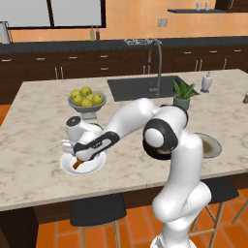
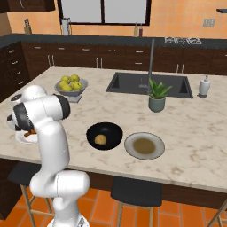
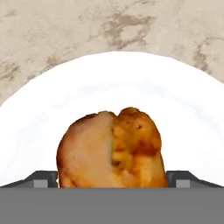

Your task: Pick the chicken drumstick and potato from their plates and place them in the bowl. Then put the bowl in the fridge.

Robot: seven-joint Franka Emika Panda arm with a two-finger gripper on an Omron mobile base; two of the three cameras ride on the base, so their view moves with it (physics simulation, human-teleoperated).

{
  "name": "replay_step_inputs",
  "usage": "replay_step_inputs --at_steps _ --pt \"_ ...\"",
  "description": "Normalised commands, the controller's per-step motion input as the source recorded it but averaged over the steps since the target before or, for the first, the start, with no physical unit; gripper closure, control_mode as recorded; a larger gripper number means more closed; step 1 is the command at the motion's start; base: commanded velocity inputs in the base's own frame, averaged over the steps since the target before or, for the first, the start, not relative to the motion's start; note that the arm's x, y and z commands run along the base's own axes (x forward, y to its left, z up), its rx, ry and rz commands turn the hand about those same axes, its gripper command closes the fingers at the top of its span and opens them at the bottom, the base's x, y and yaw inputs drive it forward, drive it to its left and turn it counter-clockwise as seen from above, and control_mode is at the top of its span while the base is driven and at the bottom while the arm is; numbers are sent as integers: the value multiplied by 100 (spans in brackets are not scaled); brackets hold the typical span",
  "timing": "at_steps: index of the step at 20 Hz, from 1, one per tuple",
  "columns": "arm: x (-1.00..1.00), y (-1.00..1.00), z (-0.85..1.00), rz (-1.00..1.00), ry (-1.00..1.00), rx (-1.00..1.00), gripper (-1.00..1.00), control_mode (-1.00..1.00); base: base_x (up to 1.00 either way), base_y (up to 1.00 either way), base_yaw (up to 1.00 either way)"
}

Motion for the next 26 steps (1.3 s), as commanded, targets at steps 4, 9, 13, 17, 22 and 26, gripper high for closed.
replay_step_inputs --at_steps 4,9,13,17,22,26 --pt "0 -8 -45 2 0 0 100 -100 0 0 0" --pt "-34 -27 20 3 -5 3 100 -100 0 0 0" --pt "-81 -60 100 1 -2 2 100 -100 0 0 0" --pt "-69 -92 98 0 0 13 100 -100 0 0 0" --pt "-29 -100 77 -1 3 0 100 -100 0 0 0" --pt "-8 -100 47 -1 1 -3 100 -100 0 0 0"
